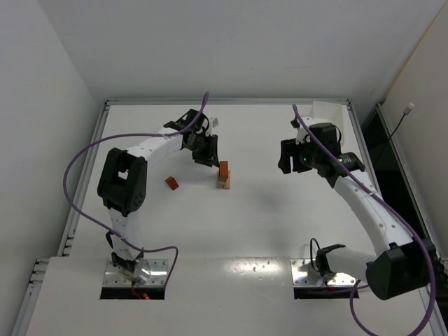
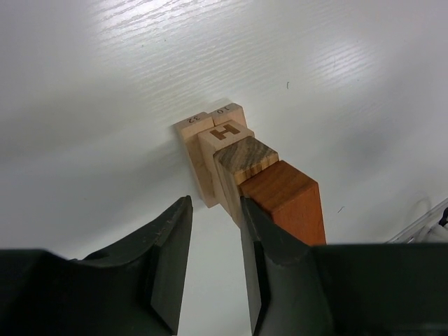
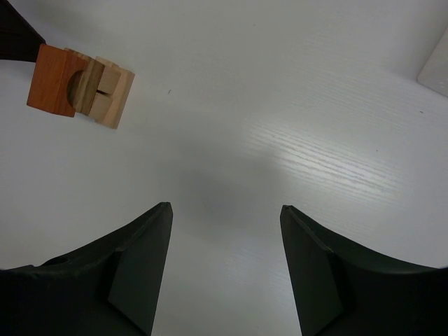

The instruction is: Build the wood block tower

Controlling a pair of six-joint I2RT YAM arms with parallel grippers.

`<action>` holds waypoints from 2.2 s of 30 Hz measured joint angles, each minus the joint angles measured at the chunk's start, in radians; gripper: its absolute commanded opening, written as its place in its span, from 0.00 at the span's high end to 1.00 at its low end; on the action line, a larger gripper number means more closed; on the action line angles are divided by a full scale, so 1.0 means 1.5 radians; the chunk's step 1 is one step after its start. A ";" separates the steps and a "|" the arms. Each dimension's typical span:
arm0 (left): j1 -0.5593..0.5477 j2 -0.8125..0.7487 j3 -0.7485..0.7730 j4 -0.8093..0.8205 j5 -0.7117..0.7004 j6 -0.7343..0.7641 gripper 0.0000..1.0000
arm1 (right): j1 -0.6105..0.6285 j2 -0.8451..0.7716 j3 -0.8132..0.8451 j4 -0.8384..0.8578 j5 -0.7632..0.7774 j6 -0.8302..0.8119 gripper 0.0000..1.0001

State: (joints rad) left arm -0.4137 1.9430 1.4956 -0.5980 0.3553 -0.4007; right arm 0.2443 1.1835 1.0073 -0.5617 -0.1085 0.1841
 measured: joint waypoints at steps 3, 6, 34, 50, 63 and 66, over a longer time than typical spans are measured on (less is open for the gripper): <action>0.000 0.000 0.000 0.001 0.000 0.000 0.67 | 0.000 0.000 0.000 0.000 0.000 0.000 0.40; 0.000 0.000 0.000 0.001 -0.006 -0.004 0.86 | 0.000 0.000 0.000 0.000 0.000 -0.001 0.54; 0.164 -0.220 -0.139 -0.009 -0.205 0.003 0.90 | 0.196 0.363 0.190 0.078 0.076 0.189 1.00; 0.172 -0.230 -0.149 -0.009 -0.182 0.005 0.87 | 0.249 0.411 0.228 0.074 0.085 0.215 1.00; 0.172 -0.230 -0.149 -0.009 -0.169 0.006 0.86 | 0.258 0.415 0.228 0.075 0.085 0.217 1.00; 0.172 -0.230 -0.149 -0.009 -0.167 0.006 0.86 | 0.258 0.423 0.227 0.074 0.085 0.217 1.00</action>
State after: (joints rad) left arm -0.1558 1.5974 1.2720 -0.6113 0.1043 -0.3923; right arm 0.6312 1.8183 1.3479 -0.4503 0.0189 0.5098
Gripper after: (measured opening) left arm 0.141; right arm 0.000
